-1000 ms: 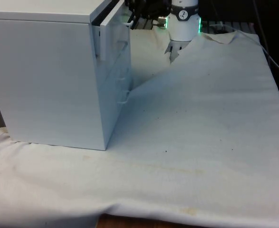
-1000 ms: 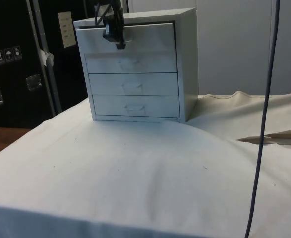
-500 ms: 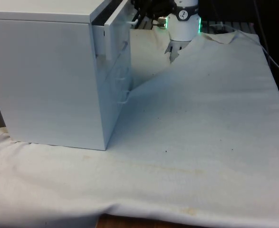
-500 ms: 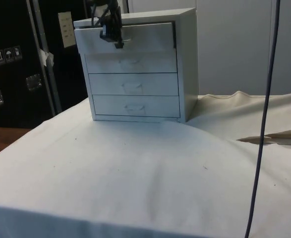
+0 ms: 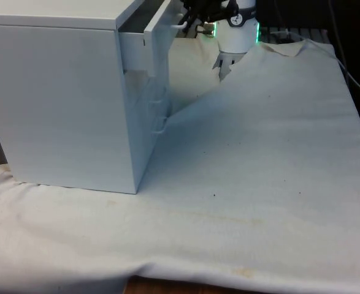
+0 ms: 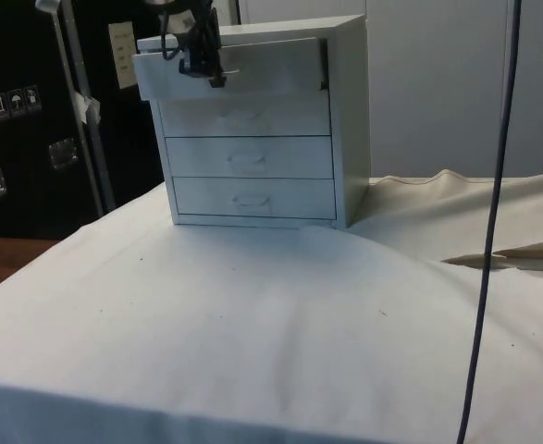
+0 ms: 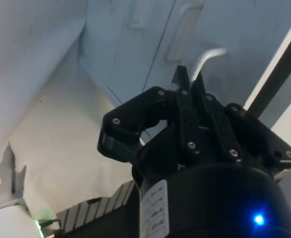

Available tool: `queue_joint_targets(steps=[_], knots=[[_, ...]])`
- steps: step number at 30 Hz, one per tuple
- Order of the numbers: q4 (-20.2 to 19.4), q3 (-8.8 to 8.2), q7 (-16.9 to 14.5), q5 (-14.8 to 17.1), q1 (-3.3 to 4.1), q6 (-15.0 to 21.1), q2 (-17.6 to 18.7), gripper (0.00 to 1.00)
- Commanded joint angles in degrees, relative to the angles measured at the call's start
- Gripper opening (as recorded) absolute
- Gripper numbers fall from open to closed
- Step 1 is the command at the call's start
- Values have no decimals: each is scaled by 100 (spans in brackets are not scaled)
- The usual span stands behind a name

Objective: Open the drawer, then close it.

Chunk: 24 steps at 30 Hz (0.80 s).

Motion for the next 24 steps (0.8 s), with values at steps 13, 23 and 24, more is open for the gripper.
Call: queue_joint_targets(steps=[13, 23, 24], knots=[[218, 235, 304, -103, 80, -309, 183, 0], [327, 435, 533, -97, 103, -447, 275, 0], [355, 470, 579, -103, 109, -481, 298, 0]])
